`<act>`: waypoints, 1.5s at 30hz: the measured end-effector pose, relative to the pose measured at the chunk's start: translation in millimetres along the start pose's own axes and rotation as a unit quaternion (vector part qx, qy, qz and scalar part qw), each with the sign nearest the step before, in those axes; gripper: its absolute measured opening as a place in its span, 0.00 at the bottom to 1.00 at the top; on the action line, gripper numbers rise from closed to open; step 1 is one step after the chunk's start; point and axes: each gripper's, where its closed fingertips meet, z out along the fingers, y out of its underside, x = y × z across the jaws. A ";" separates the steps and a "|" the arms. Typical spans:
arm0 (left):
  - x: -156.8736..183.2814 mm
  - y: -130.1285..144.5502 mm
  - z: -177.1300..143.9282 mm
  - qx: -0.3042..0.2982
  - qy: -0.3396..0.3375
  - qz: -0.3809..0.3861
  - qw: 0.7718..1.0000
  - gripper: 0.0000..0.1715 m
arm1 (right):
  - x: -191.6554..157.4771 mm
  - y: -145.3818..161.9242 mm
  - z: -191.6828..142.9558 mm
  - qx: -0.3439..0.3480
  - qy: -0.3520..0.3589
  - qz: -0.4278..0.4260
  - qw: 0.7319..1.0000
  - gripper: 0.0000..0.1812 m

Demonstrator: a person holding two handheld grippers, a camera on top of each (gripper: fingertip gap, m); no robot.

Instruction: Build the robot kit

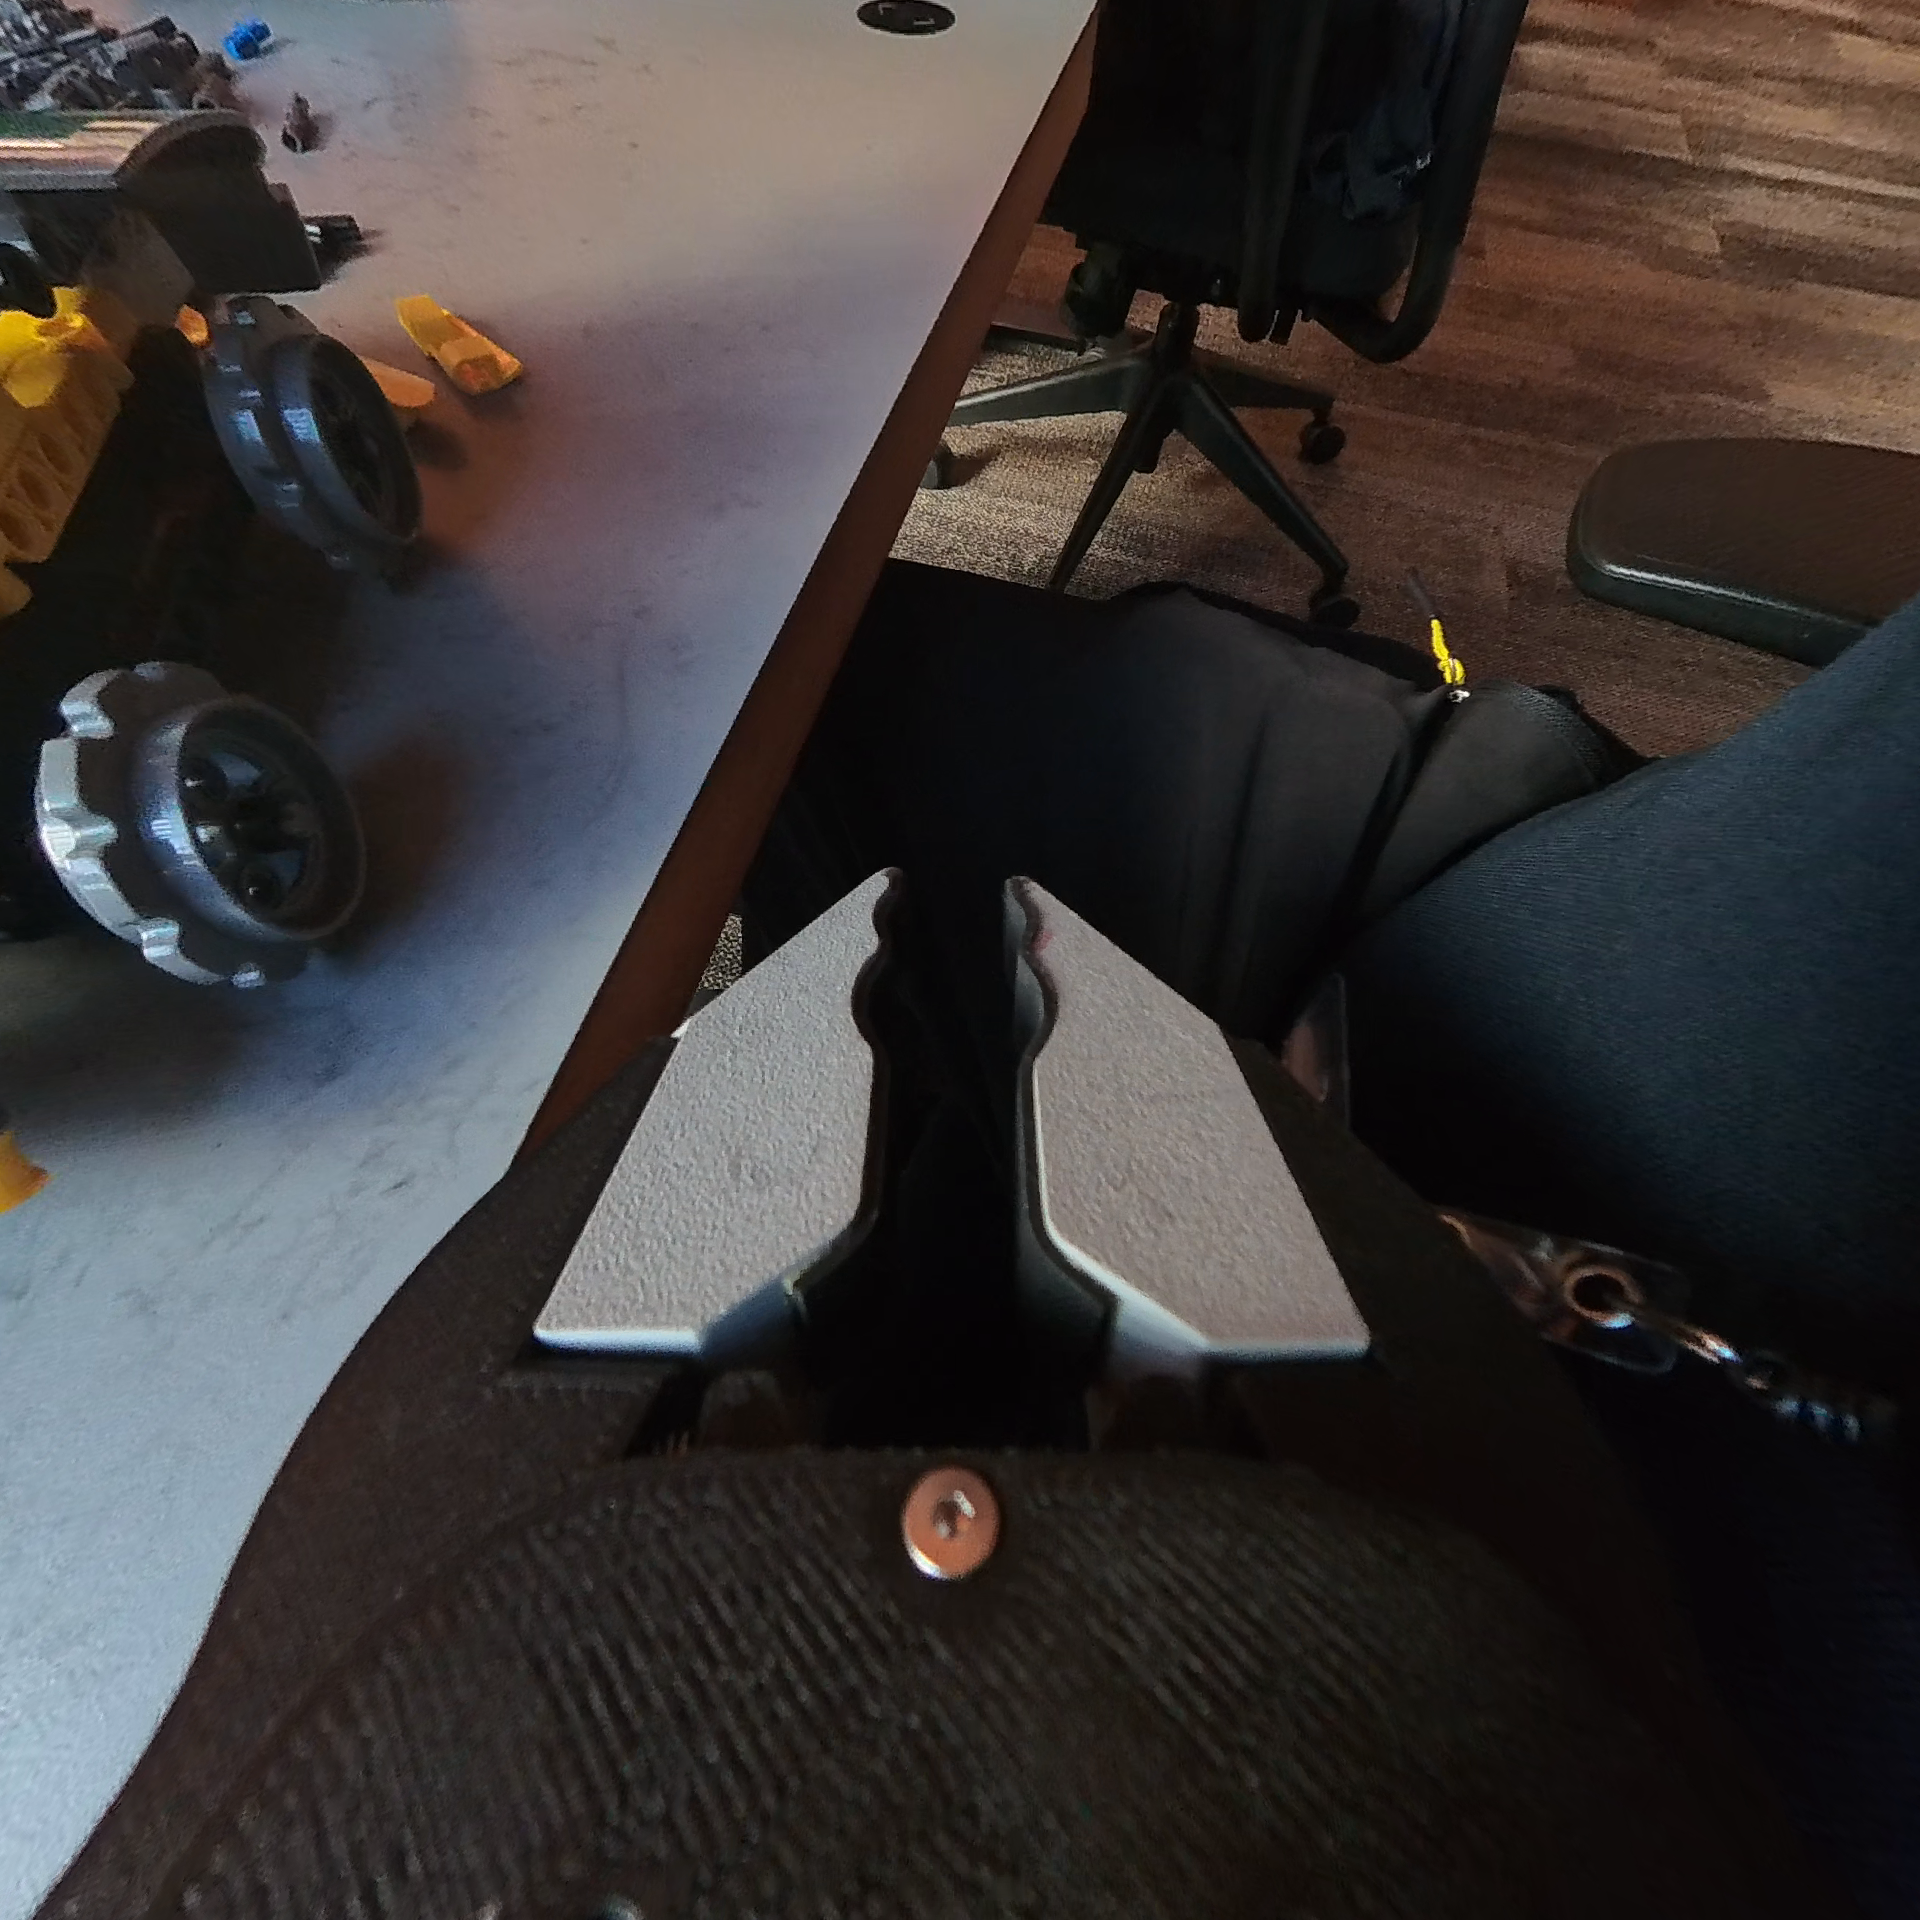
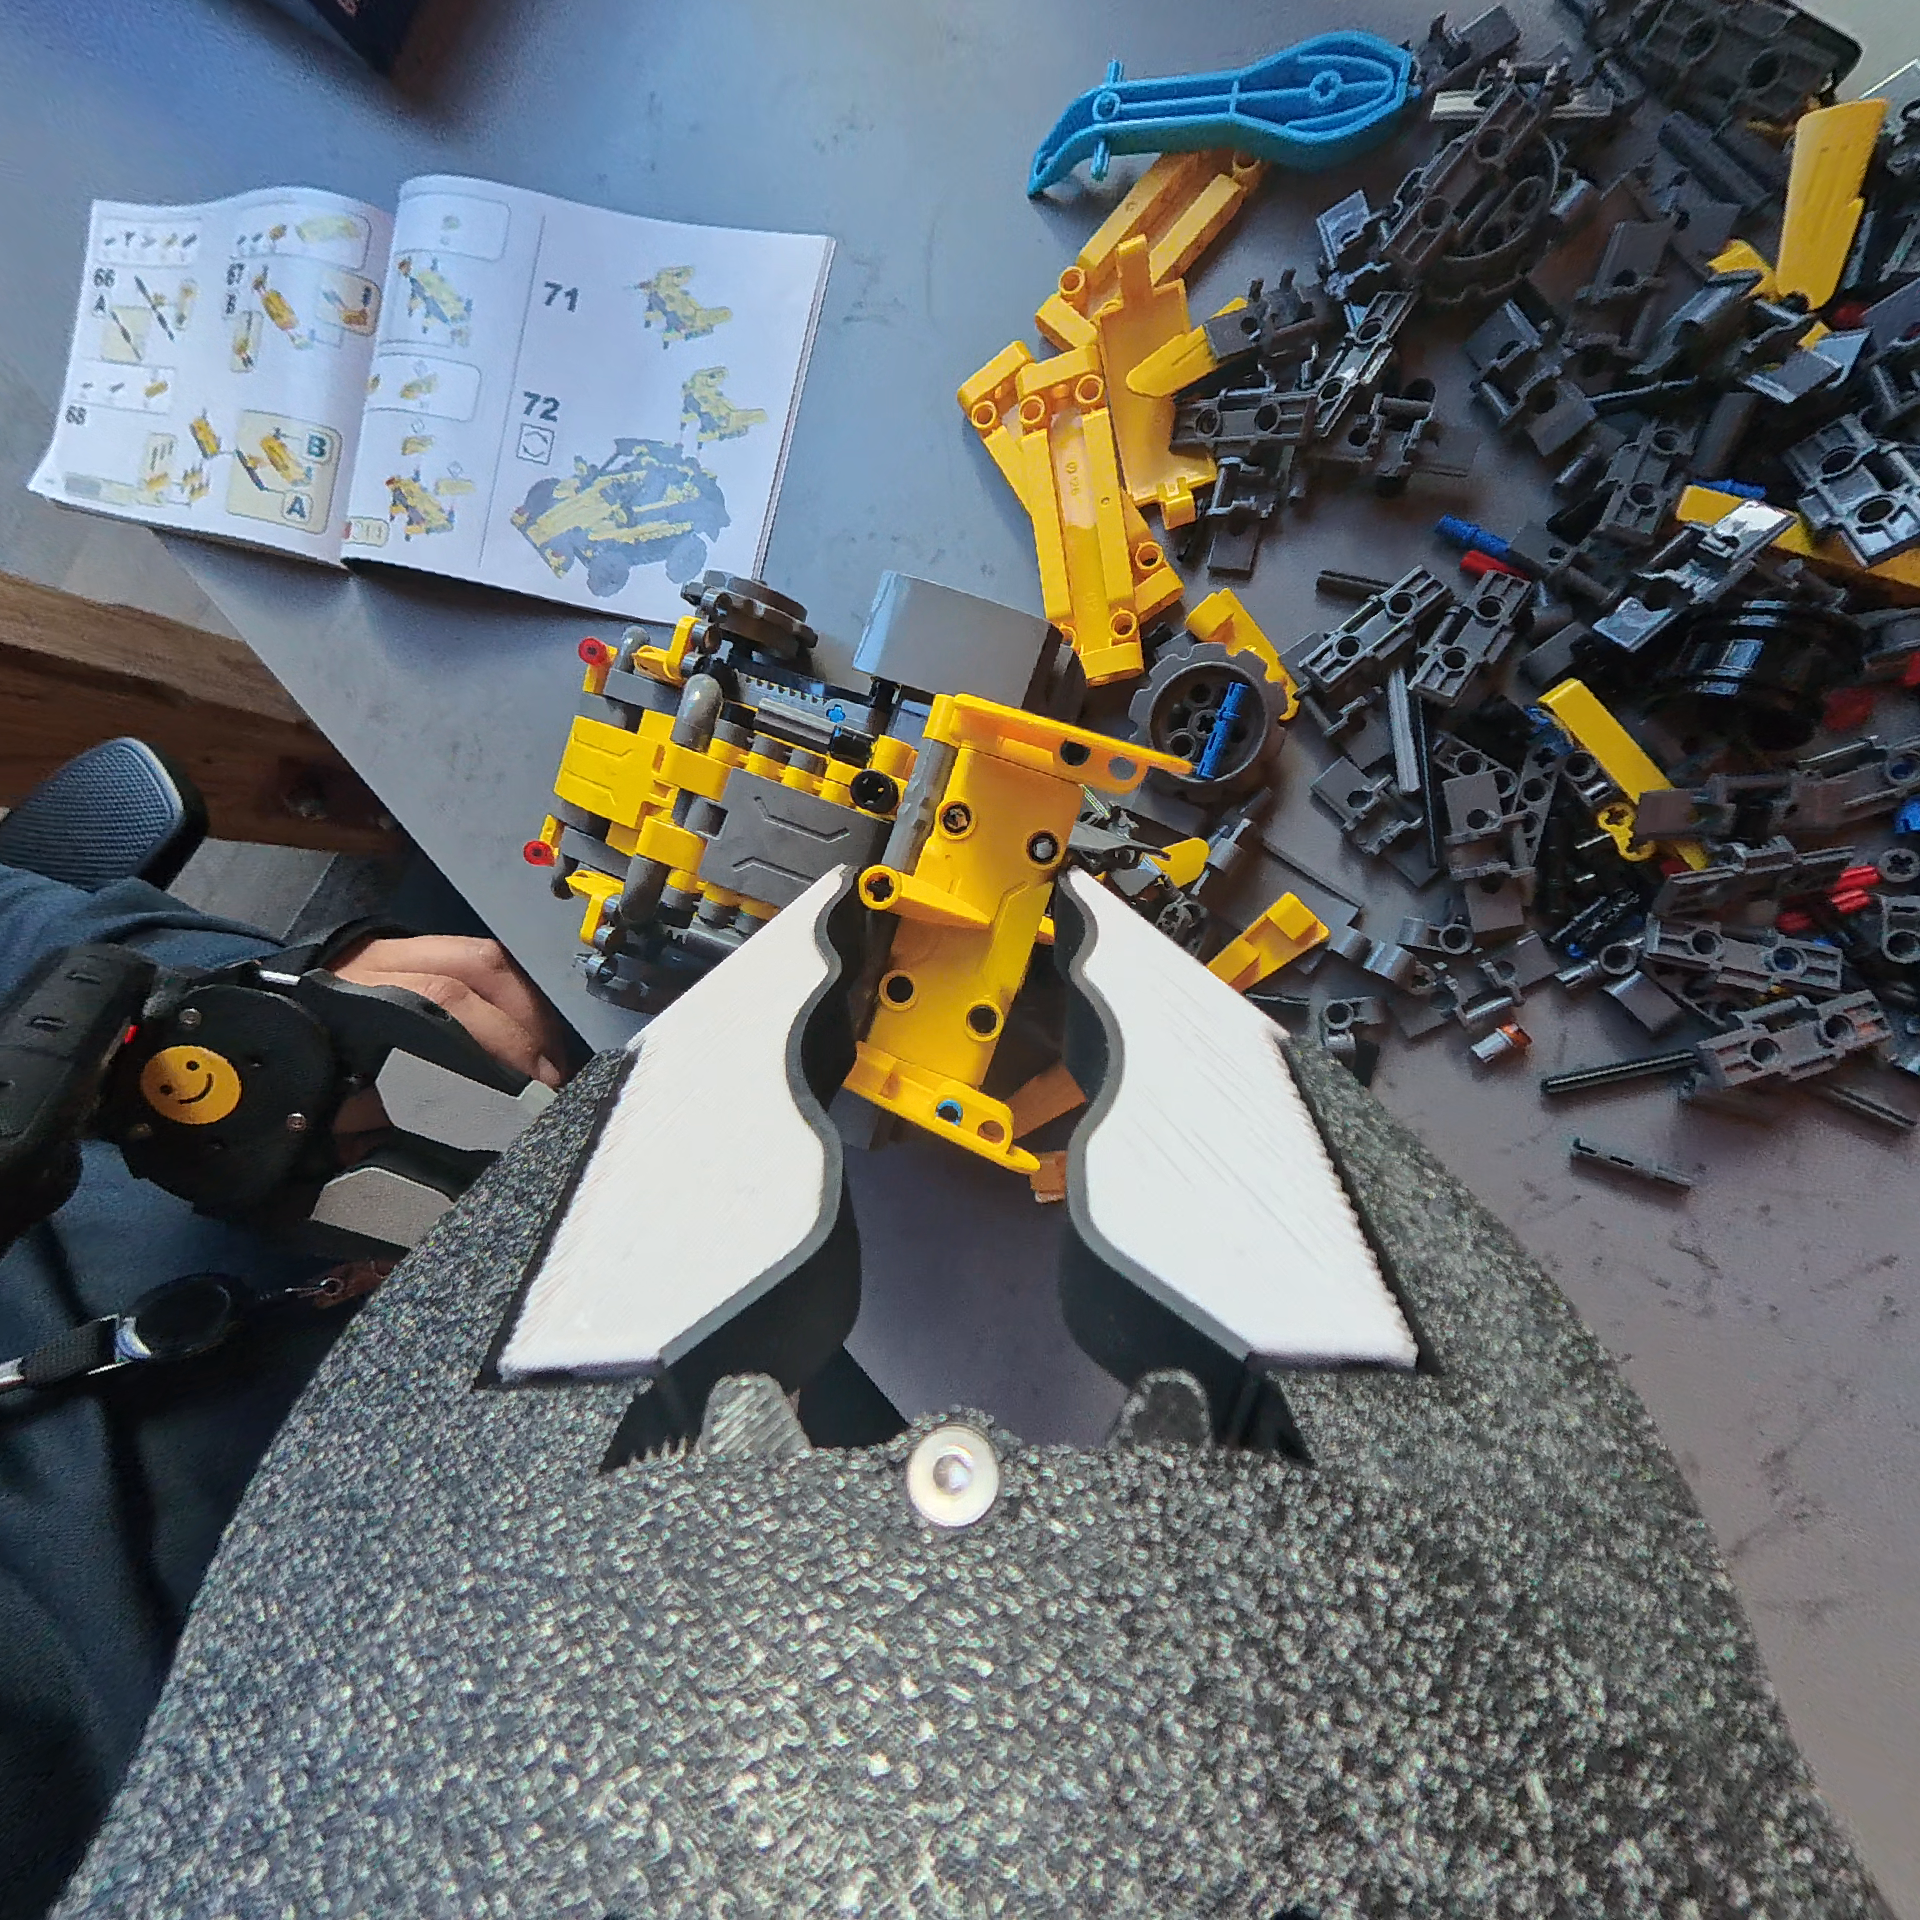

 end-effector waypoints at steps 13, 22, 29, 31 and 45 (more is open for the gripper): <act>0.7 0.2 0.1 -0.001 0.001 0.002 1.000 0.09 | -2.7 -4.5 -2.5 0.021 0.112 -0.085 0.990 0.20; 0.4 0.5 -0.8 0.000 0.000 0.002 1.000 0.09 | -2.9 -7.3 -2.0 0.080 0.155 -0.108 0.979 0.20; 1.0 0.4 -0.4 0.000 0.001 0.001 1.000 0.09 | -3.6 -7.3 -4.5 0.136 0.163 -0.109 0.971 0.20; 1.5 0.4 0.1 -0.001 0.002 0.002 1.000 0.09 | -3.4 -7.4 -4.4 0.142 0.159 -0.105 0.972 0.20; 0.5 0.2 1.0 -0.001 0.000 0.002 1.000 0.09 | -8.6 -8.4 -6.8 0.201 0.214 -0.143 0.945 0.20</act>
